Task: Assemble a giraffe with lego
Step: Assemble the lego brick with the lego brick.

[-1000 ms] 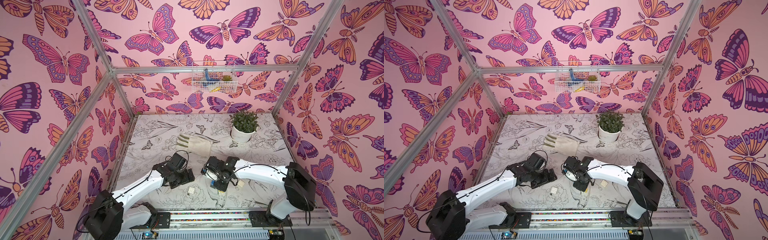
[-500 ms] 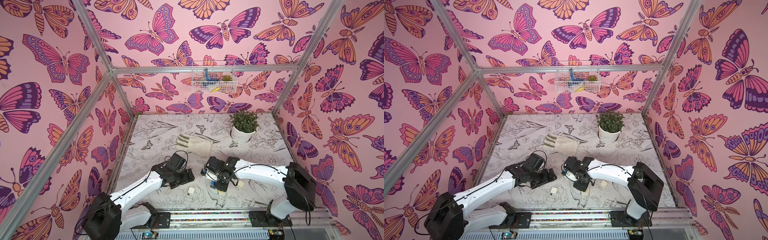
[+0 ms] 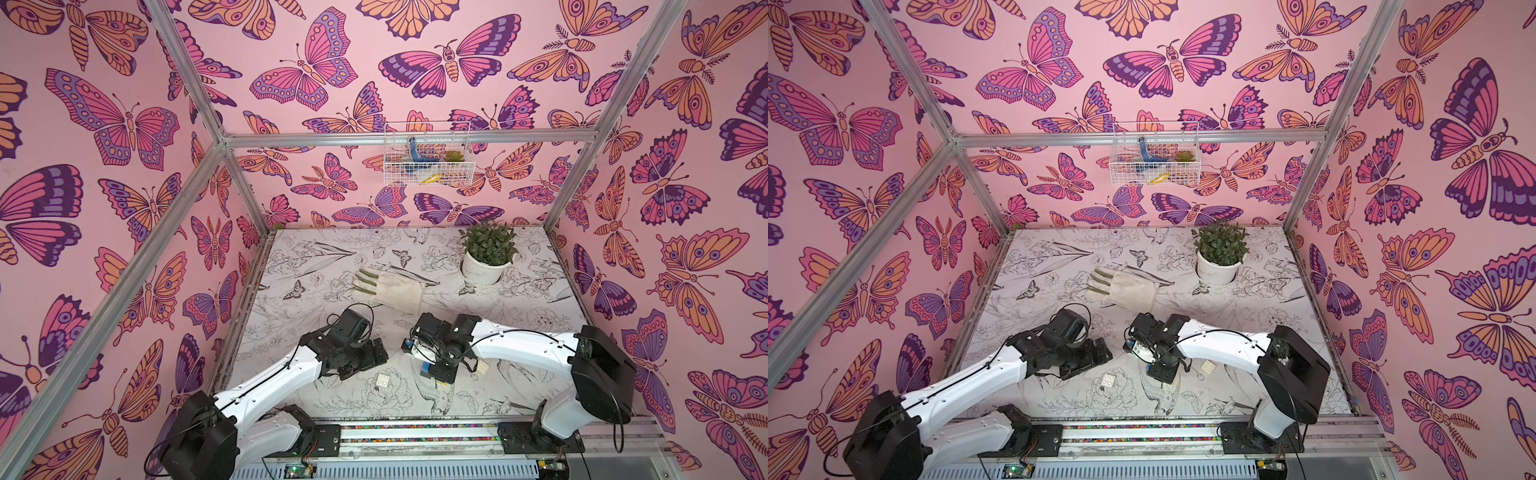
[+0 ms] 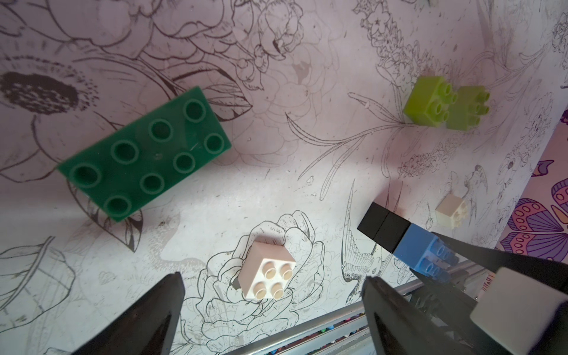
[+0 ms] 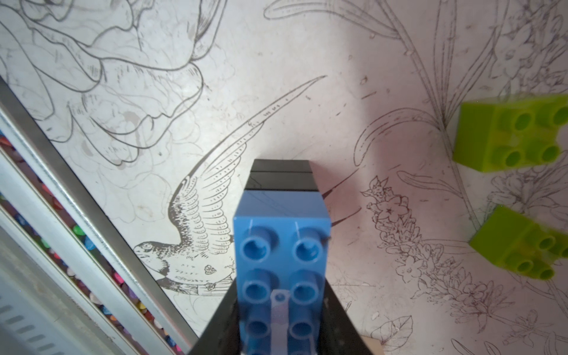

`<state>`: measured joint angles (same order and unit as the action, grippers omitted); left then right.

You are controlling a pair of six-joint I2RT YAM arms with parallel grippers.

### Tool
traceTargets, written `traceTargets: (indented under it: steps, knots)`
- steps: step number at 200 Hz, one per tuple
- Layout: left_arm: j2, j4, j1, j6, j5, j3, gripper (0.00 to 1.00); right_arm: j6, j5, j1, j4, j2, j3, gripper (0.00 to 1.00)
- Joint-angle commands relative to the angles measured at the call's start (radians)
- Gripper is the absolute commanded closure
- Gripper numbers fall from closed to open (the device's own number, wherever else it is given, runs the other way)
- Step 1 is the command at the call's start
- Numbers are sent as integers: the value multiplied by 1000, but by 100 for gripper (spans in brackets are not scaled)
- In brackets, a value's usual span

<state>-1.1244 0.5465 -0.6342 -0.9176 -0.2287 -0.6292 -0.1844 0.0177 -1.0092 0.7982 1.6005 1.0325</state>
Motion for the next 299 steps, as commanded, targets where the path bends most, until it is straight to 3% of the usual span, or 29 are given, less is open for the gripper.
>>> traceTargets:
  steps: [1, 103, 145, 230, 299]
  knots:
    - [4, 0, 6, -6, 3, 7, 4, -14, 42, 1, 12, 58, -61, 99]
    - [-30, 19, 7, 32, 24, -65, 4, -16, 70, 32, -21, 87, -77, 99]
    - [-44, 24, 9, 51, 30, -93, 4, -18, 79, 37, -27, 77, -83, 94]
    - [-31, 28, 27, 63, 15, -89, 3, -5, 61, 57, -73, -21, -85, 69]
    - [-20, 38, 47, 71, 16, -81, 3, 14, 61, 57, -77, -98, -45, 37]
